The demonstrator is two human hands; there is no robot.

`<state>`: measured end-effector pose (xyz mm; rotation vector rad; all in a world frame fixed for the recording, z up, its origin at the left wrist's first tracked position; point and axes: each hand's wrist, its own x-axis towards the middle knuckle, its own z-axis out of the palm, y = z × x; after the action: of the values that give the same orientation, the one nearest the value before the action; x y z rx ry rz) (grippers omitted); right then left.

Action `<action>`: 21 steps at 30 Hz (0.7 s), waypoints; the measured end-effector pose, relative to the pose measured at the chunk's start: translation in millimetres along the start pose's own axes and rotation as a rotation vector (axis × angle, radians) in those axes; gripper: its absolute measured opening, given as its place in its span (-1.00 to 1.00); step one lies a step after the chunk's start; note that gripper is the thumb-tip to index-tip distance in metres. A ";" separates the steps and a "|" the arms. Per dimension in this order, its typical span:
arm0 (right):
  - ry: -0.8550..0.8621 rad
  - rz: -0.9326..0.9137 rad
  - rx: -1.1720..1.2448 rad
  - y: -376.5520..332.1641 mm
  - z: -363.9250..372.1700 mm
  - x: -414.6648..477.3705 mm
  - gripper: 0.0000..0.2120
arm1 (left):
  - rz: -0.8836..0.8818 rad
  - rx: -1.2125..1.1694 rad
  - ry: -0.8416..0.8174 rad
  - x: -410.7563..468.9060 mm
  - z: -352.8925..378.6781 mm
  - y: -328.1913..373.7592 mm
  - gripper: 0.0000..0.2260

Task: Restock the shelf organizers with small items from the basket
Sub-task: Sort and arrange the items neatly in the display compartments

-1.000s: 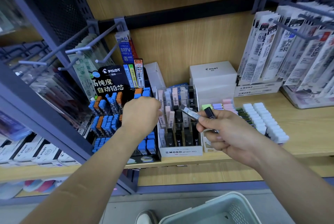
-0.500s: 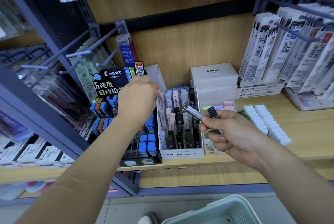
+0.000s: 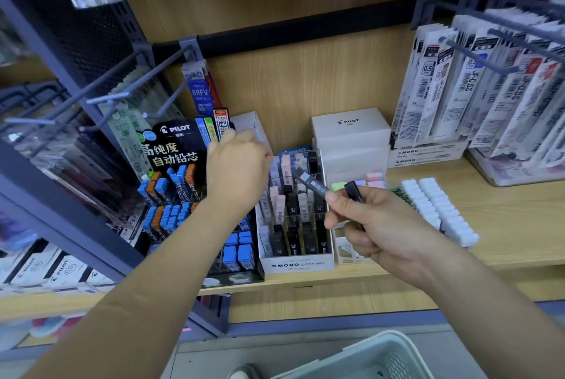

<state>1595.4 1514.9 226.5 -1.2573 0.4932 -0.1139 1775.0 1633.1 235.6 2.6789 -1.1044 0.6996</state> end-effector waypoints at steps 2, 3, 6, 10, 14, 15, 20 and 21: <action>0.006 0.000 -0.001 0.6 0.0 0.6 -0.86 | -0.205 -0.637 -0.233 -1.0 -25.4 12.7 -0.74; 0.009 -0.001 -0.001 0.8 0.6 0.4 -0.87 | -0.282 -0.898 -0.376 -1.8 -34.9 17.5 -0.70; 0.015 0.006 0.010 0.6 4.1 -0.8 -0.90 | -0.316 -1.178 -0.612 -7.2 -48.7 24.9 -0.79; 0.101 0.082 0.050 -0.2 5.2 1.1 -0.86 | -0.372 -1.154 -0.450 -9.3 -46.9 15.3 -0.91; 0.181 0.091 0.168 -4.9 0.4 3.1 -0.79 | -0.299 -0.837 -0.306 -7.5 -42.5 -4.0 -0.94; 0.186 0.080 0.185 -6.1 -0.8 2.7 -0.80 | -0.248 -0.736 -0.312 -8.9 -39.6 -4.9 -0.92; 0.178 0.008 0.195 -7.2 -3.4 1.7 -0.80 | -0.041 -0.457 -0.392 -19.6 -27.0 3.6 -0.81; 0.177 -0.004 0.185 -6.9 -3.0 1.6 -0.80 | -0.004 -0.425 -0.394 -20.7 -25.4 5.0 -0.81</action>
<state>1596.9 1509.6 231.8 -1.0720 0.6182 -0.2699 1749.6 1650.5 247.9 2.4907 -1.1690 -0.0761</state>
